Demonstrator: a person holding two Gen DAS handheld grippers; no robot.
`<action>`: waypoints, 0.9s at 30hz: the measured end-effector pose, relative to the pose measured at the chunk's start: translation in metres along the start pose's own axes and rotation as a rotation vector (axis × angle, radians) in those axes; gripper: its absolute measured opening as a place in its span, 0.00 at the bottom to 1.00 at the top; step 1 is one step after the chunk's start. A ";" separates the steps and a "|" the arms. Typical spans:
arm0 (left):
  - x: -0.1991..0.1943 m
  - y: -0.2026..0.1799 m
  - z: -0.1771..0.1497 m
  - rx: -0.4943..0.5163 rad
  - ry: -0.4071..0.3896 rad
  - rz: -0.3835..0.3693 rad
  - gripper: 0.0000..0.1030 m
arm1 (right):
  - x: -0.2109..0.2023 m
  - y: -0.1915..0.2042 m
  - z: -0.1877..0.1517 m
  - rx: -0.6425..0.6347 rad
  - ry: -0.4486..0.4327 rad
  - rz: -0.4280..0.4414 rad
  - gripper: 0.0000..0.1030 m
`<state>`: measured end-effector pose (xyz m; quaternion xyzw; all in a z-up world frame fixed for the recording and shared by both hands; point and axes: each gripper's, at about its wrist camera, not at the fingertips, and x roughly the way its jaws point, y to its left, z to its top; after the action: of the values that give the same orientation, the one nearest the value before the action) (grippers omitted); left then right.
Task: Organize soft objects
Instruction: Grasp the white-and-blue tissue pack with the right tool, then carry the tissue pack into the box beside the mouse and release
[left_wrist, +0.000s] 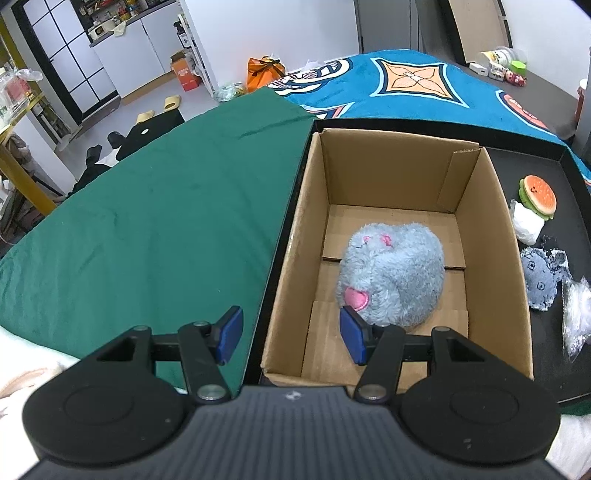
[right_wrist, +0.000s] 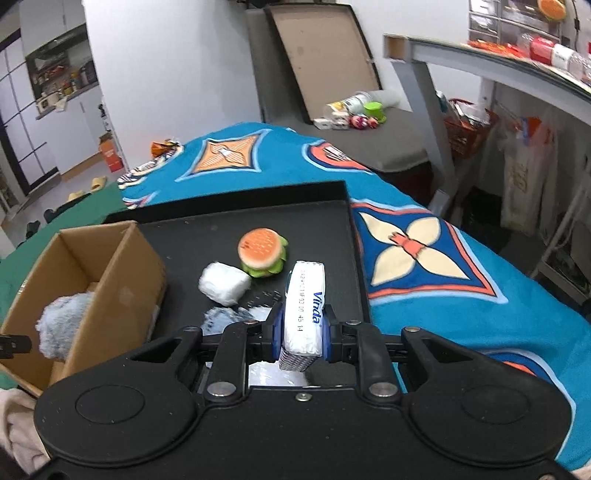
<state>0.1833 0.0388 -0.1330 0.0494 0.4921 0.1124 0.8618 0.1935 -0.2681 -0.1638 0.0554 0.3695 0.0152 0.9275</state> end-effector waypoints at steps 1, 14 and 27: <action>0.000 0.001 0.000 -0.001 -0.002 -0.001 0.55 | -0.001 0.002 0.001 -0.003 -0.008 0.012 0.20; 0.001 0.016 -0.002 -0.053 -0.049 -0.043 0.55 | -0.012 0.045 0.017 -0.090 -0.065 0.102 0.20; 0.003 0.026 -0.005 -0.083 -0.111 -0.103 0.45 | -0.022 0.096 0.038 -0.161 -0.122 0.147 0.20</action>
<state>0.1767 0.0642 -0.1331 -0.0054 0.4405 0.0853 0.8937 0.2045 -0.1781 -0.1107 0.0087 0.3051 0.1093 0.9460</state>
